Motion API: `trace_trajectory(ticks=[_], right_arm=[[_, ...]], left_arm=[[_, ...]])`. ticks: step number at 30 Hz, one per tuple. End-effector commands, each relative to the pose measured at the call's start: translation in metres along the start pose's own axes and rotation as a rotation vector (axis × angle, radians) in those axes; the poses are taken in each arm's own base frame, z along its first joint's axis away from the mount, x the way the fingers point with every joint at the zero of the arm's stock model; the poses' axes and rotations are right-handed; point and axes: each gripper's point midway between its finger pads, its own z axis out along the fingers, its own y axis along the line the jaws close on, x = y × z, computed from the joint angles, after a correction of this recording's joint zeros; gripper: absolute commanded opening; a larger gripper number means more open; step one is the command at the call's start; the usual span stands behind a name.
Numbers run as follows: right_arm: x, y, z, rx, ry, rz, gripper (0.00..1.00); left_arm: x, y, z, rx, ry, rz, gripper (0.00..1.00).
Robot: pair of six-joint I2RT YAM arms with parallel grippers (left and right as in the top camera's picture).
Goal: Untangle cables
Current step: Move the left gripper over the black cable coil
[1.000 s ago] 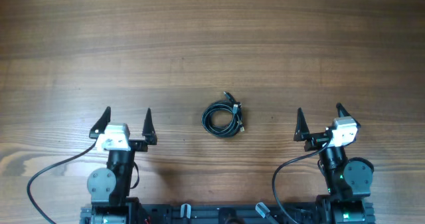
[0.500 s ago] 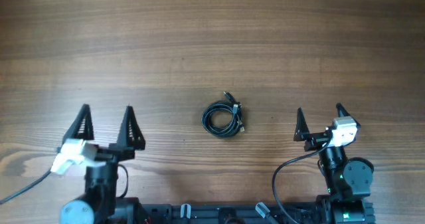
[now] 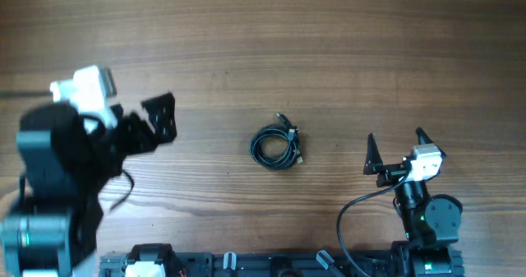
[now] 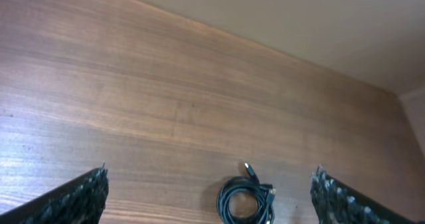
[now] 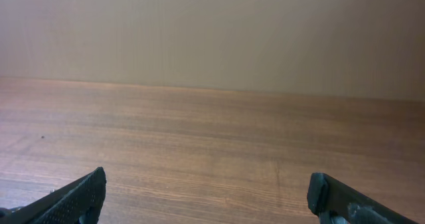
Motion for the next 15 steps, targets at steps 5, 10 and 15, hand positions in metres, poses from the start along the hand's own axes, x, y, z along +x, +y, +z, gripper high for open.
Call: trace_trajectory(ticks=[5,10,15], right_arm=[[0.000,-0.001,0.000,0.004,-0.003,-0.003,1.00],[0.000,-0.001,0.000,0.004,-0.003,-0.003,1.00],[0.000,-0.001,0.000,0.004,-0.003,-0.003,1.00]], left_arm=[[0.012,-0.029,0.028,0.103,0.352,-0.090,1.00],[0.020,-0.077,0.022,0.396,0.464,-0.150,1.00],[0.039,-0.059,0.023,0.281,0.539,-0.189,1.00]])
